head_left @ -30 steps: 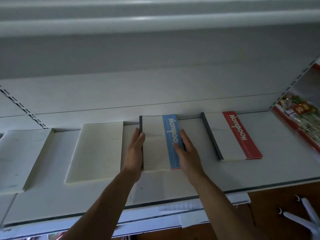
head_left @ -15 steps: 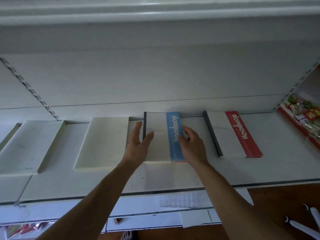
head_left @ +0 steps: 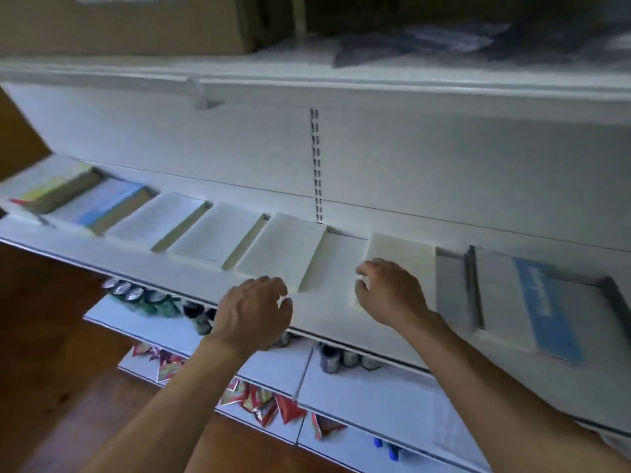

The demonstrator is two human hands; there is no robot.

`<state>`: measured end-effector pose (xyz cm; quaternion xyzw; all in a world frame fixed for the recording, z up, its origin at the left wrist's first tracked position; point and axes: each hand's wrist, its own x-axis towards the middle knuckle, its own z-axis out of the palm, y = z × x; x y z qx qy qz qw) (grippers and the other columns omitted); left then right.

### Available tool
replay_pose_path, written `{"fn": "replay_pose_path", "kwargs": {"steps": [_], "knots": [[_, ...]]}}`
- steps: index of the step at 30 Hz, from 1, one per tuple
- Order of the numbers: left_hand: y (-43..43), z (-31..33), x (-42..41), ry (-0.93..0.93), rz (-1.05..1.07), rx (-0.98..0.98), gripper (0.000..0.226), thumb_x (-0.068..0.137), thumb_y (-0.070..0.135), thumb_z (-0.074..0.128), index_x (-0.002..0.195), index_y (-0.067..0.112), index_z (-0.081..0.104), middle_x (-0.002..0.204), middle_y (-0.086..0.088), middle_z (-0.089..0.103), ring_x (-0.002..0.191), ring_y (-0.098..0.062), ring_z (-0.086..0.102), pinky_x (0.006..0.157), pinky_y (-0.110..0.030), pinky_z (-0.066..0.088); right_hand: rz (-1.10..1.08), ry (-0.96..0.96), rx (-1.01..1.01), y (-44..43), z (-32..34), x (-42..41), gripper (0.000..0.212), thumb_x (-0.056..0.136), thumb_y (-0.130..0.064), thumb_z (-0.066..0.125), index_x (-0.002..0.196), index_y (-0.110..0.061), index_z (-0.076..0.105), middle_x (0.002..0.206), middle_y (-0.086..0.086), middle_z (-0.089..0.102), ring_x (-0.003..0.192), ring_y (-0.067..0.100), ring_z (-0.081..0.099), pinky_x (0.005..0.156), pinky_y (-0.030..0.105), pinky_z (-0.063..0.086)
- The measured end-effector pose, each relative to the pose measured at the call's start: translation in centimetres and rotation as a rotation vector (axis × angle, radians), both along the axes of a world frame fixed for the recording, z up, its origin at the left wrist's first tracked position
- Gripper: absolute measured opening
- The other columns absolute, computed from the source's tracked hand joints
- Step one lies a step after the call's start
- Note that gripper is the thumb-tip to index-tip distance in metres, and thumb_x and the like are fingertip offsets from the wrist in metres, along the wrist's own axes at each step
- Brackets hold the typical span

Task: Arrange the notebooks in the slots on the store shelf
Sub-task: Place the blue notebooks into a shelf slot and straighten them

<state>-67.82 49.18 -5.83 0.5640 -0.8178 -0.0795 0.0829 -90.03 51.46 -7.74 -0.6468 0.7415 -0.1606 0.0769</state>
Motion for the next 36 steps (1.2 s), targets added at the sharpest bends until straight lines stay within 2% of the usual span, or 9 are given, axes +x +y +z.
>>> {"fn": "replay_pose_path", "kwargs": {"steps": [5, 11, 21, 26, 31, 32, 33, 34, 36], "knots": [[-1.2, -0.2, 18.3, -0.011, 0.2, 0.017, 0.027, 0.095, 0.04, 0.045, 0.111, 0.026, 0.062, 0.113, 0.007, 0.062, 0.105, -0.021, 0.06, 0.081, -0.03, 0.047, 0.151, -0.094, 0.045, -6.0, 0.3, 18.2, 0.034, 0.095, -0.034, 0.047, 0.125, -0.022, 0.057, 0.129, -0.002, 0.056, 0.115, 0.021, 0.054, 0.09, 0.03, 0.043], [-2.7, -0.7, 33.8, -0.007, 0.384, 0.056, 0.035, 0.095, 0.043, 0.043, 0.122, 0.029, 0.059, 0.119, 0.009, 0.063, 0.108, -0.016, 0.06, 0.088, -0.03, 0.048, 0.258, -0.232, 0.126, -11.2, 0.8, 34.5, 0.035, 0.093, -0.033, 0.05, 0.126, -0.024, 0.058, 0.132, -0.004, 0.057, 0.117, 0.017, 0.055, 0.094, 0.028, 0.043], [-15.0, -2.5, 44.8, 0.122, 0.383, 0.006, 0.032, 0.096, 0.046, 0.045, 0.123, 0.035, 0.058, 0.121, 0.017, 0.061, 0.105, -0.006, 0.059, 0.083, -0.022, 0.048, 0.149, -0.686, 0.167, -23.9, -0.9, 47.3, 0.039, 0.092, -0.027, 0.055, 0.131, -0.02, 0.056, 0.133, -0.006, 0.056, 0.12, 0.011, 0.052, 0.095, 0.025, 0.037], [-24.0, -3.1, 48.3, 0.149, 0.27, -0.003, 0.035, 0.097, 0.046, 0.046, 0.129, 0.034, 0.055, 0.128, 0.018, 0.059, 0.113, -0.003, 0.057, 0.086, -0.017, 0.046, -0.053, -0.974, 0.104, -33.4, -2.9, 51.9, 0.038, 0.091, -0.019, 0.058, 0.126, -0.003, 0.055, 0.133, 0.011, 0.058, 0.12, 0.025, 0.055, 0.103, 0.04, 0.041], [-31.7, -3.2, 50.7, 0.203, 0.143, 0.057, 0.041, 0.098, 0.046, 0.046, 0.138, 0.037, 0.046, 0.144, 0.017, 0.046, 0.13, -0.004, 0.046, 0.1, -0.019, 0.041, -0.249, -1.143, 0.011, -39.7, -3.2, 55.0, 0.033, 0.092, -0.017, 0.057, 0.119, 0.002, 0.056, 0.121, 0.015, 0.061, 0.113, 0.027, 0.056, 0.093, 0.037, 0.043], [-33.3, -3.4, 50.9, 0.207, 0.113, 0.076, 0.045, 0.098, 0.047, 0.045, 0.141, 0.036, 0.043, 0.148, 0.015, 0.042, 0.134, -0.006, 0.042, 0.105, -0.023, 0.039, -0.256, -1.159, -0.009, -40.4, -3.3, 55.4, 0.021, 0.092, -0.016, 0.057, 0.106, -0.001, 0.059, 0.131, 0.012, 0.045, 0.126, 0.026, 0.04, 0.085, 0.036, 0.042], [-35.1, -3.6, 51.0, 0.194, 0.072, 0.089, 0.049, 0.098, 0.048, 0.043, 0.145, 0.034, 0.038, 0.152, 0.013, 0.036, 0.139, -0.008, 0.036, 0.109, -0.026, 0.035, -0.27, -1.175, -0.019, -41.1, -3.5, 55.8, 0.006, 0.092, -0.015, 0.056, 0.093, -0.009, 0.057, 0.086, -0.013, 0.039, 0.081, 0.008, 0.034, 0.076, 0.034, 0.039], [-36.8, -3.8, 50.9, 0.162, 0.028, 0.094, 0.053, 0.099, 0.049, 0.04, 0.149, 0.032, 0.032, 0.157, 0.011, 0.029, 0.144, -0.009, 0.027, 0.114, -0.029, 0.028, -0.288, -1.179, -0.026, -41.6, -3.7, 56.2, 0.003, 0.091, -0.015, 0.056, 0.089, -0.014, 0.055, 0.083, -0.001, 0.057, 0.081, 0.018, 0.053, 0.07, 0.031, 0.037], [-40.3, -4.4, 50.8, 0.063, -0.048, 0.074, 0.062, 0.1, 0.05, 0.035, 0.154, 0.026, 0.018, 0.162, 0.006, 0.012, 0.149, -0.012, 0.007, 0.119, -0.029, 0.009, -0.314, -1.192, -0.031, -42.6, -4.2, 57.1, 0.004, 0.09, -0.016, 0.056, 0.089, -0.013, 0.057, 0.084, -0.001, 0.062, 0.078, 0.016, 0.056, 0.067, 0.03, 0.039]]}}
